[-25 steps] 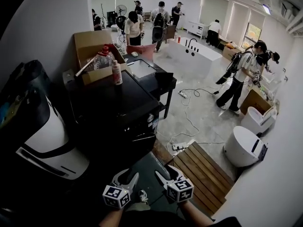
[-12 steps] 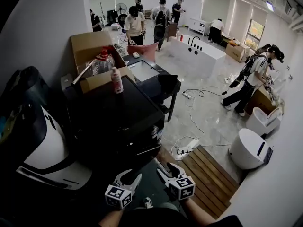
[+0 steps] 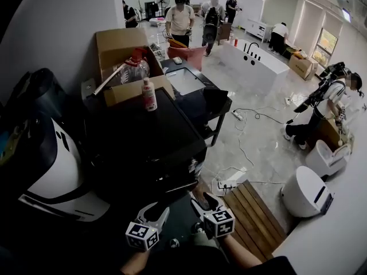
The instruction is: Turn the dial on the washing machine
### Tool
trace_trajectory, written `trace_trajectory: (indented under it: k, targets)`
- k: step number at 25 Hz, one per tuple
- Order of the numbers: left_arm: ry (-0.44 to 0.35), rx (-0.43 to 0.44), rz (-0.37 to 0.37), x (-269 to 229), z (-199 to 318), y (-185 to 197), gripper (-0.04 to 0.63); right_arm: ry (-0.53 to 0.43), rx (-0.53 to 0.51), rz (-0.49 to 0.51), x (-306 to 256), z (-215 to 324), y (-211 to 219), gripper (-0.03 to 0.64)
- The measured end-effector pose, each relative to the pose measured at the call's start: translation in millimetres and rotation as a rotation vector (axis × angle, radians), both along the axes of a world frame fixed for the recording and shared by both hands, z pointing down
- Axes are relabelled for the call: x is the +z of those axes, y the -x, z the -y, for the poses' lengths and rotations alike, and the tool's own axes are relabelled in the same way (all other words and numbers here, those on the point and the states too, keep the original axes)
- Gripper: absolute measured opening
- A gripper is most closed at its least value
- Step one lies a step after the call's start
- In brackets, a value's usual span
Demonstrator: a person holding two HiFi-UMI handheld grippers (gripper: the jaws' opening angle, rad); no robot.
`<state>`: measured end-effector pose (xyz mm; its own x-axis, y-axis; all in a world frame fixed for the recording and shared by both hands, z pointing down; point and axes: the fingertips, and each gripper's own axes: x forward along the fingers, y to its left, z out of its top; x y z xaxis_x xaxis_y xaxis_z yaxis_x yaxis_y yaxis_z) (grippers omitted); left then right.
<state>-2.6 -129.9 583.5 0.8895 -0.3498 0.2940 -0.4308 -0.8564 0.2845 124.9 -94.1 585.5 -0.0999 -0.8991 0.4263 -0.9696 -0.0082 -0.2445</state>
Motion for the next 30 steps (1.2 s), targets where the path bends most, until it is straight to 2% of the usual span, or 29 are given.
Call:
trace_trajectory:
  k: [9, 22, 30]
  targets:
    - [0.01, -0.159, 0.017, -3.7, 21.1, -15.3, 0.135, 0.036, -0.112, -0.059, 7.9, 47.4, -38.5, 0.218]
    - [0.019, -0.373, 0.047, 0.2, 20.8, -10.1, 0.135, 0.067, -0.278, -0.18, 31.4, 115.9, -68.1, 0.289]
    - [0.033, -0.497, 0.07, 4.2, 14.1, 1.0, 0.135, 0.108, -0.399, -0.279, 52.6, 139.7, -66.5, 0.356]
